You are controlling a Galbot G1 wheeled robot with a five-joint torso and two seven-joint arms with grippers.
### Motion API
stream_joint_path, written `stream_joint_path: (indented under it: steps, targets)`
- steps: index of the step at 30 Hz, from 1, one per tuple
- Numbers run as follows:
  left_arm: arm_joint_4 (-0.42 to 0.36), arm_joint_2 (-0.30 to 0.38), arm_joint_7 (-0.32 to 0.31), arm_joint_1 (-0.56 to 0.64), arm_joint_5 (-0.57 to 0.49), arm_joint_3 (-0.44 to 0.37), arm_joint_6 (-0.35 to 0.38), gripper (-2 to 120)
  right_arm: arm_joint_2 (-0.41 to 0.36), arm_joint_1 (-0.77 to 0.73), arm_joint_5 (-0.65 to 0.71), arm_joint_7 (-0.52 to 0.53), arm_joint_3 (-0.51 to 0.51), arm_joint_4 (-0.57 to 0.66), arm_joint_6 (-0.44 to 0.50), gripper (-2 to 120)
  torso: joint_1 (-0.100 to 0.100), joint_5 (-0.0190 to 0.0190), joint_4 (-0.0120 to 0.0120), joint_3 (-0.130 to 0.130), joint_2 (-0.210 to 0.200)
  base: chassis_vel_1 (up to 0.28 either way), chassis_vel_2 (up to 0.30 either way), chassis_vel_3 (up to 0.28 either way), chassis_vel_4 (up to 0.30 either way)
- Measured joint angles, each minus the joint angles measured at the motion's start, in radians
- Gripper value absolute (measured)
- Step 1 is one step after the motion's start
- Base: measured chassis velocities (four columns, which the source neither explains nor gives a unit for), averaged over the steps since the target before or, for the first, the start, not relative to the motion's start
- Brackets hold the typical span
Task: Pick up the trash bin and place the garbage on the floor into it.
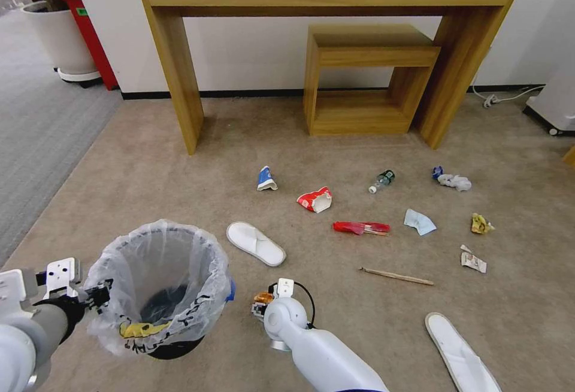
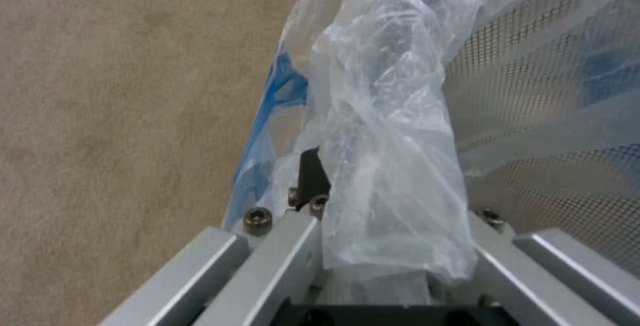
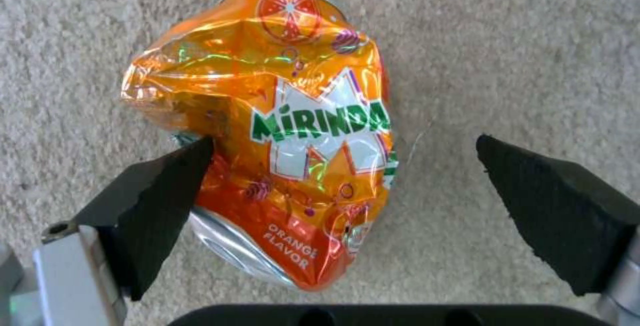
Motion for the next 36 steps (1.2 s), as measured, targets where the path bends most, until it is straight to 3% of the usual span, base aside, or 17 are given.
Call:
stream_joint_path:
  steps: [12, 29, 31, 36]
  targets:
    - [-0.018, -0.003, 0.001, 0.010, 0.002, -0.007, -0.005, 1, 0.007, 0.002, -0.011, -0.018, 0.000, -0.020, 0.005, 96, 0.000, 0.0001, 0.0000, 0.000, 0.000, 0.000, 0.000, 0.000, 0.000]
    - [-0.037, -0.007, 0.001, 0.022, 0.008, -0.020, -0.012, 1, -0.040, -0.017, -0.006, -0.023, 0.018, 0.049, 0.012, 34, 0.000, 0.0000, 0.0000, 0.000, 0.000, 0.000, 0.000, 0.000, 0.000]
    - [-0.041, -0.011, 0.001, 0.024, 0.010, -0.020, -0.012, 1, -0.045, -0.020, -0.006, -0.023, 0.022, 0.057, 0.013, 23, 0.000, 0.0000, 0.0000, 0.000, 0.000, 0.000, 0.000, 0.000, 0.000]
    - [-0.043, -0.019, 0.001, 0.028, 0.018, -0.020, -0.013, 1, -0.049, -0.026, -0.008, -0.024, 0.024, 0.066, 0.013, 10, 0.000, 0.0000, 0.0000, 0.000, 0.000, 0.000, 0.000, 0.000, 0.000]
